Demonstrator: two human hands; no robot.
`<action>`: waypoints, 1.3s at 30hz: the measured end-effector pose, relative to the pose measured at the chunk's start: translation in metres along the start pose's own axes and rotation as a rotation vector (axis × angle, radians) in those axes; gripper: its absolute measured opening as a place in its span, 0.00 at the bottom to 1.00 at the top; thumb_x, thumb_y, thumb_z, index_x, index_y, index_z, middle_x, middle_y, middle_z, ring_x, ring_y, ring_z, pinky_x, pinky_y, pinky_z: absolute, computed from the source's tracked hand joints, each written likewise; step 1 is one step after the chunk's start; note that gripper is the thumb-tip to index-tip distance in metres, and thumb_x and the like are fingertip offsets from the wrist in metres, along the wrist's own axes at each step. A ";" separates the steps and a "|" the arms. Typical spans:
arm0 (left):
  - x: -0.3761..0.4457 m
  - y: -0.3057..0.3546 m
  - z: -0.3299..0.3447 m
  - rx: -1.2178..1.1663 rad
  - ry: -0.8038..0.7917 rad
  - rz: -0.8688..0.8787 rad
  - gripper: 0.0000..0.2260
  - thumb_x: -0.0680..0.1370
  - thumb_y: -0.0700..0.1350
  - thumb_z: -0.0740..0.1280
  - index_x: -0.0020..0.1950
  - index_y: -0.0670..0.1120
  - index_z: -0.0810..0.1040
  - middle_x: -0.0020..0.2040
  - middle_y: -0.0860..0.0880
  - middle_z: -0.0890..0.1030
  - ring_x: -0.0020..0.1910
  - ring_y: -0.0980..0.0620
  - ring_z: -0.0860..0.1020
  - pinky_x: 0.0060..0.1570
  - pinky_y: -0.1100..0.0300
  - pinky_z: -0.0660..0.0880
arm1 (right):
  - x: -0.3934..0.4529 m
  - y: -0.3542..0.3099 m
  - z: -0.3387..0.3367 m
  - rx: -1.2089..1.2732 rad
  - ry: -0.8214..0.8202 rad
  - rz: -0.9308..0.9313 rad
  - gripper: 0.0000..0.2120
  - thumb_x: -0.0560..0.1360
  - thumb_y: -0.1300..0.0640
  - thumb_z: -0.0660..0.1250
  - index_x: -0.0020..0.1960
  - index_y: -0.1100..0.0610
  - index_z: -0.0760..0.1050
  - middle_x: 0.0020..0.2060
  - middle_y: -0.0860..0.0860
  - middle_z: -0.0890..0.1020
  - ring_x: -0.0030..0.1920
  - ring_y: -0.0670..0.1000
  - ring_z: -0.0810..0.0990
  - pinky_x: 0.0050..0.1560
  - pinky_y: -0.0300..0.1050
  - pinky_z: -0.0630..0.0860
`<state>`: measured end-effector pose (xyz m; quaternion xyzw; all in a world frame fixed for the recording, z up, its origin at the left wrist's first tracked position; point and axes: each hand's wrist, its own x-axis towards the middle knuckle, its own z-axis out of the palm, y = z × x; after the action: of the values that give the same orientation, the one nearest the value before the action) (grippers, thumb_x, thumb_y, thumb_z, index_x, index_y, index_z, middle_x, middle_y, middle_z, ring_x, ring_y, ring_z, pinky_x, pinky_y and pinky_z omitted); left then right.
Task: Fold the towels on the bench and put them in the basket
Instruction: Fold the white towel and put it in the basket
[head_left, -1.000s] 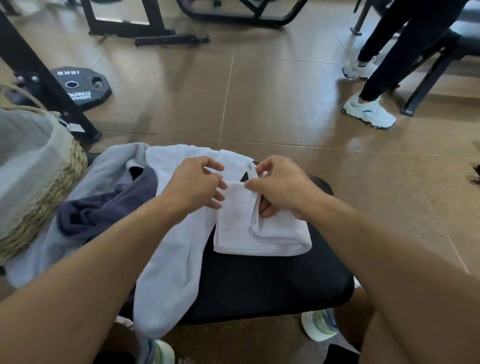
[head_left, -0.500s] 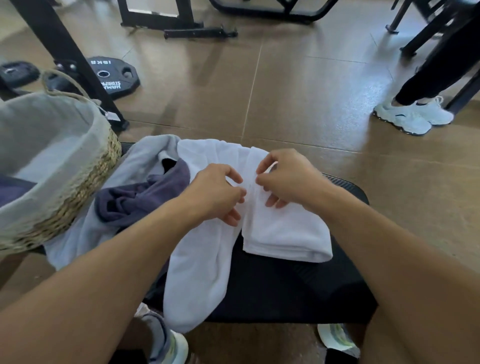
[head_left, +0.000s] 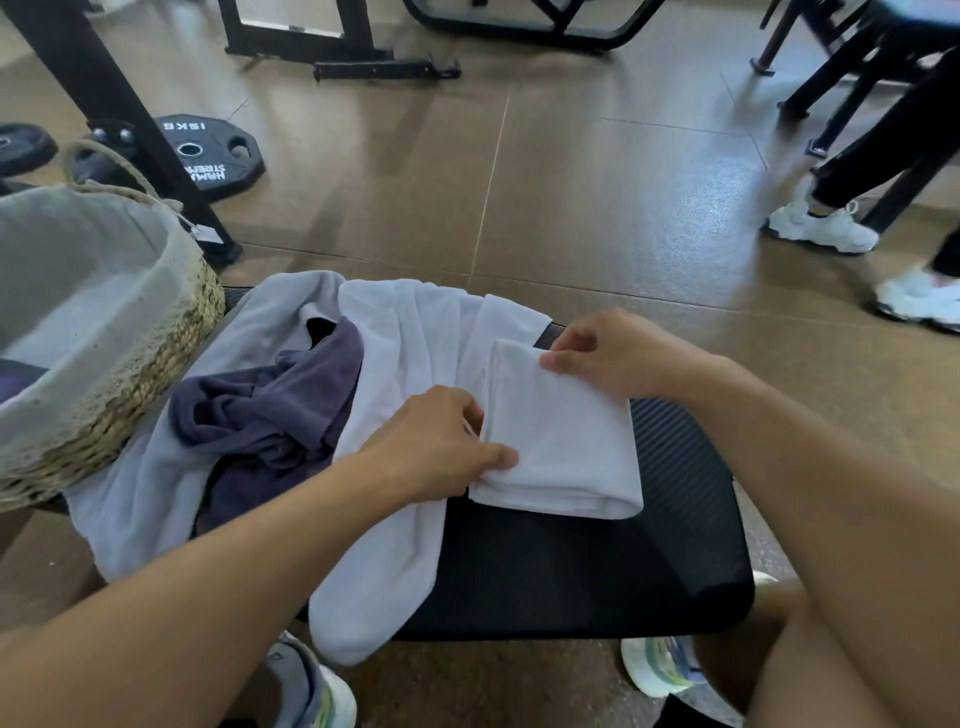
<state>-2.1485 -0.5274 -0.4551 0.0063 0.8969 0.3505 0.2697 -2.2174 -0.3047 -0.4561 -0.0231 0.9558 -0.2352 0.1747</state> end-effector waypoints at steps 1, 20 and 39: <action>0.000 0.001 0.001 -0.021 -0.003 0.007 0.14 0.73 0.55 0.76 0.50 0.49 0.77 0.41 0.49 0.84 0.35 0.51 0.84 0.47 0.51 0.82 | 0.000 0.002 -0.001 0.012 0.006 -0.003 0.13 0.74 0.37 0.69 0.48 0.46 0.83 0.43 0.41 0.84 0.46 0.42 0.81 0.42 0.41 0.72; -0.005 0.004 -0.003 0.118 -0.087 -0.140 0.07 0.80 0.48 0.65 0.56 0.49 0.71 0.47 0.44 0.83 0.39 0.46 0.86 0.34 0.54 0.83 | -0.006 0.008 -0.005 -0.056 -0.161 -0.023 0.15 0.73 0.37 0.72 0.50 0.47 0.82 0.43 0.42 0.83 0.44 0.44 0.81 0.43 0.41 0.75; 0.006 0.020 0.002 0.283 -0.210 0.113 0.16 0.70 0.56 0.78 0.49 0.51 0.76 0.48 0.53 0.80 0.45 0.54 0.76 0.42 0.60 0.72 | -0.056 0.024 -0.006 0.266 -0.378 -0.034 0.29 0.68 0.58 0.81 0.66 0.49 0.77 0.53 0.48 0.86 0.53 0.47 0.84 0.59 0.43 0.80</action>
<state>-2.1562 -0.5098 -0.4469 0.1313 0.9024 0.2327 0.3381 -2.1664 -0.2736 -0.4445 -0.0598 0.8663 -0.3536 0.3479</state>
